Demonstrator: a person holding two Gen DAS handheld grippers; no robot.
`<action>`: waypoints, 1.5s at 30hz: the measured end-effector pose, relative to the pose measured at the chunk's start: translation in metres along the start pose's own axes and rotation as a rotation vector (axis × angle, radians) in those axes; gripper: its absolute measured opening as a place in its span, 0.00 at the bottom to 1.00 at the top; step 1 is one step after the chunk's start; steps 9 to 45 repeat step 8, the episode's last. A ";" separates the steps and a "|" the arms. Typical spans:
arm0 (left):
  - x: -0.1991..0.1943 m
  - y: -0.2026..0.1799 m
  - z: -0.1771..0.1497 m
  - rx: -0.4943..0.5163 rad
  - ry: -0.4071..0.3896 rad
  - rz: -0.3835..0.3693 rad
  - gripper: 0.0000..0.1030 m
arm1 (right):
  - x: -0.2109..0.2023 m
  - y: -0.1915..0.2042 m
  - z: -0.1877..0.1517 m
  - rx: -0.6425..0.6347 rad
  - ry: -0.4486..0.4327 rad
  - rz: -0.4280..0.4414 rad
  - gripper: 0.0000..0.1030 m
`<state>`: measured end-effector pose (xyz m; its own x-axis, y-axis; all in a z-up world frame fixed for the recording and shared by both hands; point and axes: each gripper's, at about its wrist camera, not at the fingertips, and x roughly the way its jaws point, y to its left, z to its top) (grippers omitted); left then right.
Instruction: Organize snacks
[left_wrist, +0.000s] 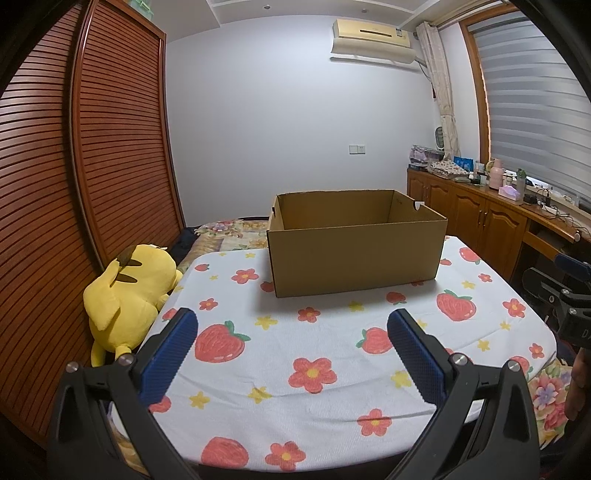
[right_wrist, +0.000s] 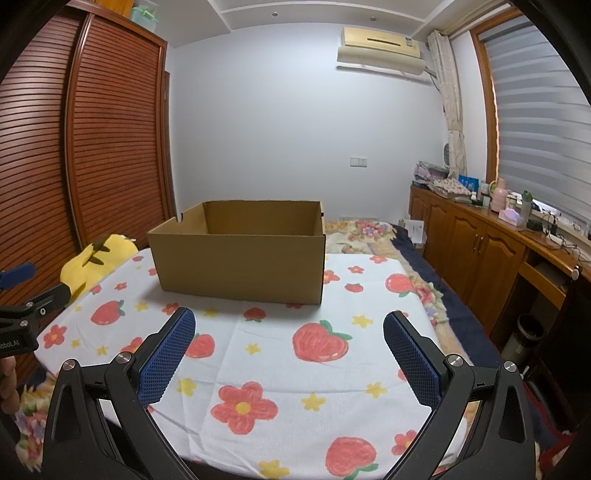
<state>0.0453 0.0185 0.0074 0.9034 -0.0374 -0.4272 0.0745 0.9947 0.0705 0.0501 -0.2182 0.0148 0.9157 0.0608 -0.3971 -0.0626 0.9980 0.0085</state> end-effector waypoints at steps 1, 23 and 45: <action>0.000 0.000 0.000 0.000 0.000 0.001 1.00 | 0.000 0.000 0.000 0.000 0.000 0.001 1.00; -0.001 0.000 0.000 -0.002 0.002 0.000 1.00 | 0.000 0.000 0.001 0.001 0.002 0.002 1.00; -0.001 0.000 0.000 -0.002 0.002 0.000 1.00 | 0.000 0.000 0.001 0.001 0.002 0.002 1.00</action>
